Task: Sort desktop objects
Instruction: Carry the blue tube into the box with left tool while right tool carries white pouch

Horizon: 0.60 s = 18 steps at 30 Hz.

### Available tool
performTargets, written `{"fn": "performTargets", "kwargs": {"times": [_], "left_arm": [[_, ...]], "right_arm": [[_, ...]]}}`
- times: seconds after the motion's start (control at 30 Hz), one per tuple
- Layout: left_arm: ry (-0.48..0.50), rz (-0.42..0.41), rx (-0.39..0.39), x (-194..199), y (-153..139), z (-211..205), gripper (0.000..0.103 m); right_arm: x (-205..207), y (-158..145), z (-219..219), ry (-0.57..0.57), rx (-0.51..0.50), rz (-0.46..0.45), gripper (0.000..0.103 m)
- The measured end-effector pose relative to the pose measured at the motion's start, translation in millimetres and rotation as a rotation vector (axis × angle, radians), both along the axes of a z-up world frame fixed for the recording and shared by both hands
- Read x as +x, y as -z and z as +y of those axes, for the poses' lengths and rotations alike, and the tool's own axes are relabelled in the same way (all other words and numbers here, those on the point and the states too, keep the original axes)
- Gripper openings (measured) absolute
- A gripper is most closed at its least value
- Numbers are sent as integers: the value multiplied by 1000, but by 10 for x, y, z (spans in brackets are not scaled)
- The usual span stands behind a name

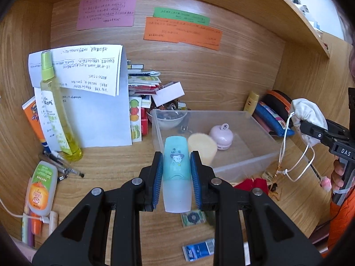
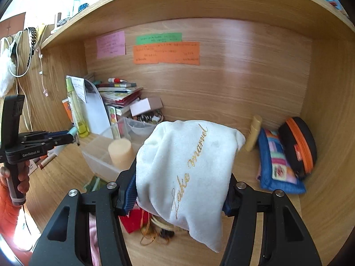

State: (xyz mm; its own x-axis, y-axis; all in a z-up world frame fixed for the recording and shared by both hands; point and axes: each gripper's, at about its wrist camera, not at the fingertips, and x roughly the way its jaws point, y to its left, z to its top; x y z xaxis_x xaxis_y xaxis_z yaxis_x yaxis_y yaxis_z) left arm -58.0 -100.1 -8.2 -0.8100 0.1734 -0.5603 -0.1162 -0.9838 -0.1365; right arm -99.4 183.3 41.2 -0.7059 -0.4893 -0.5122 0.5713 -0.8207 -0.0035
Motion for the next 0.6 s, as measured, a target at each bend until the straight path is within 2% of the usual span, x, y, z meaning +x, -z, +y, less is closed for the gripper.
{"fn": "performTargets", "kwargs": {"times": [0.43, 0.6], "left_arm": [[7, -24, 45, -428, 60, 43, 24], [6, -53, 52, -574, 174, 61, 24]], "right_arm": [[-465, 54, -251, -29, -33, -36, 54], [-648, 242, -318, -21, -27, -92, 54]]}}
